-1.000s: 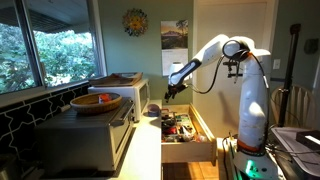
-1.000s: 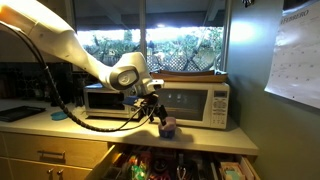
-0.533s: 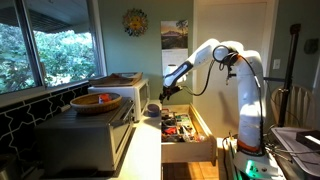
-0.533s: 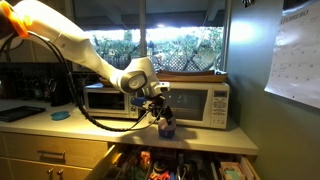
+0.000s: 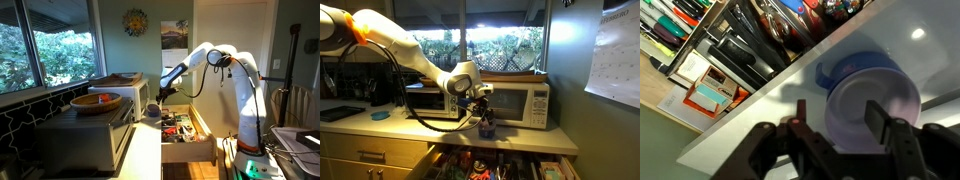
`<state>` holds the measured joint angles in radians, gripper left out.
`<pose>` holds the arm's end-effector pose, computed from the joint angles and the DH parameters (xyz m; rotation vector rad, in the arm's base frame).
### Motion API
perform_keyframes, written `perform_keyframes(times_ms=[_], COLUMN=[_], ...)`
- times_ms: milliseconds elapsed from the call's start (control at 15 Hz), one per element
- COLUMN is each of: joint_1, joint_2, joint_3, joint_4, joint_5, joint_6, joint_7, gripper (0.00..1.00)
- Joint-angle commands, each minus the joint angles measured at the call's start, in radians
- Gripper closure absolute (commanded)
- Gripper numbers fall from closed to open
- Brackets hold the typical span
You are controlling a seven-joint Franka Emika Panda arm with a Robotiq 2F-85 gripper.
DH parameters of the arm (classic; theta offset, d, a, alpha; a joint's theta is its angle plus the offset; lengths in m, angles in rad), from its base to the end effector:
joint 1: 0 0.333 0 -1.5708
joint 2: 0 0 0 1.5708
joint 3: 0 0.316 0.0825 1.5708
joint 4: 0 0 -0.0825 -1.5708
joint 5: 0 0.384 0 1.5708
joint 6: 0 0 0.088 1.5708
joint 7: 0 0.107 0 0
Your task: Lift the purple bowl and put it on the oven
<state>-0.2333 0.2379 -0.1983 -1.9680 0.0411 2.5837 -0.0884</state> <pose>0.5779 -0.2600 0.3951 2.9292 -0.5321 0.5512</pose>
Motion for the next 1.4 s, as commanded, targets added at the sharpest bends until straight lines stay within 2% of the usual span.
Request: perform_keyframes(times_ms=[0, 267, 600, 800, 1000, 1067, 1133, 1333], joint_1=[-0.014, -0.021, -0.035, -0.044, -0.051, -0.052, -0.053, -0.054], joint_2=[0.057, 0.096, 0.134, 0.147, 0.149, 0.150, 0.149, 0.149], joint_3=[0.008, 0.015, 0.027, 0.035, 0.040, 0.041, 0.041, 0.042], joint_4=[0.044, 0.068, 0.097, 0.109, 0.117, 0.119, 0.121, 0.125], joint_5=[0.017, 0.027, 0.050, 0.061, 0.066, 0.065, 0.065, 0.065], joint_6=[0.012, 0.028, 0.049, 0.051, 0.054, 0.055, 0.054, 0.050], joint_7=[-0.009, -0.012, -0.017, -0.021, -0.024, -0.023, -0.024, -0.024], gripper=[0.41, 0.45, 0.59, 0.63, 0.81, 0.96, 1.00, 1.00])
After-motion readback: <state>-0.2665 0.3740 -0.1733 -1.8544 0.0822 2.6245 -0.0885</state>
